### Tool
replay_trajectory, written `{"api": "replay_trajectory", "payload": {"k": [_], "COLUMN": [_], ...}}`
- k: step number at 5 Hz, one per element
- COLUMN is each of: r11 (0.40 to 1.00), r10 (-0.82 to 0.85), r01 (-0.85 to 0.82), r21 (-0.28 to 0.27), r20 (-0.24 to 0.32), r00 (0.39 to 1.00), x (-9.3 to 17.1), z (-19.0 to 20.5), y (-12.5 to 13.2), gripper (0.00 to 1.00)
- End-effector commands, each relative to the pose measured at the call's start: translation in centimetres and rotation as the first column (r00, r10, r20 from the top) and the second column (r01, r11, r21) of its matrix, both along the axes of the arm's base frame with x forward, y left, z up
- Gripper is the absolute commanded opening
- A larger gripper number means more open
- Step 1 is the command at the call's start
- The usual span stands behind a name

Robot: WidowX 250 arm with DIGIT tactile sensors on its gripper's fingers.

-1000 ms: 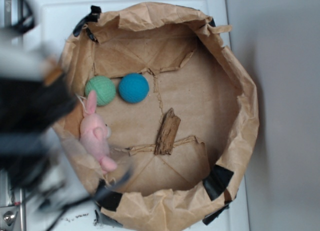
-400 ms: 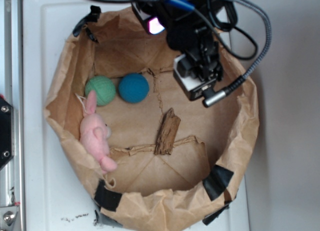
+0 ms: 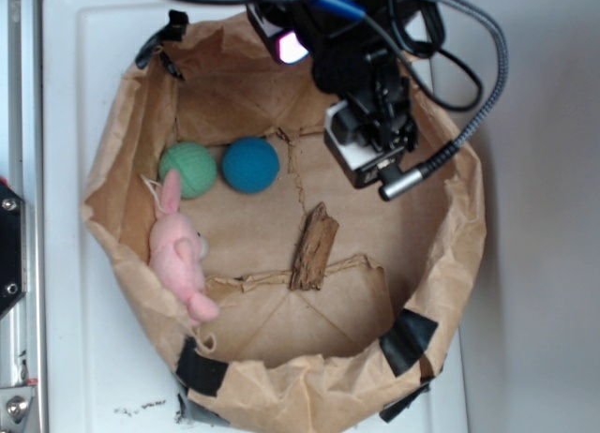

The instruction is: Grab the wood chip.

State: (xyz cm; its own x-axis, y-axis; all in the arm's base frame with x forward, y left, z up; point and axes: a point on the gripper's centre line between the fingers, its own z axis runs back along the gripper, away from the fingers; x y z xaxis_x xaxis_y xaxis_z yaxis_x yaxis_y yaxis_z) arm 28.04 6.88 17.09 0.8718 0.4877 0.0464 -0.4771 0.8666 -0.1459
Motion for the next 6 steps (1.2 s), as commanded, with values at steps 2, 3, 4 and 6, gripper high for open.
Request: {"api": "replay_trajectory", "payload": {"k": [2, 3, 4, 6], "r11": [0.996, 0.993, 0.992, 0.993], "r10": [0.007, 0.044, 0.079, 0.084], "r01": [-0.015, -0.055, -0.087, -0.09], "r21": [0.089, 0.105, 0.086, 0.073], "r20": [0.092, 0.109, 0.093, 0.079], "r00": [0.996, 0.993, 0.993, 0.993], "x": [-0.9, -2.0, -2.3, -0.5], "z": [-0.8, -2.5, -4.4, -8.3], "y": [-3.5, -5.3, -6.1, -6.8], "gripper": [1.0, 1.0, 1.0, 1.0]}}
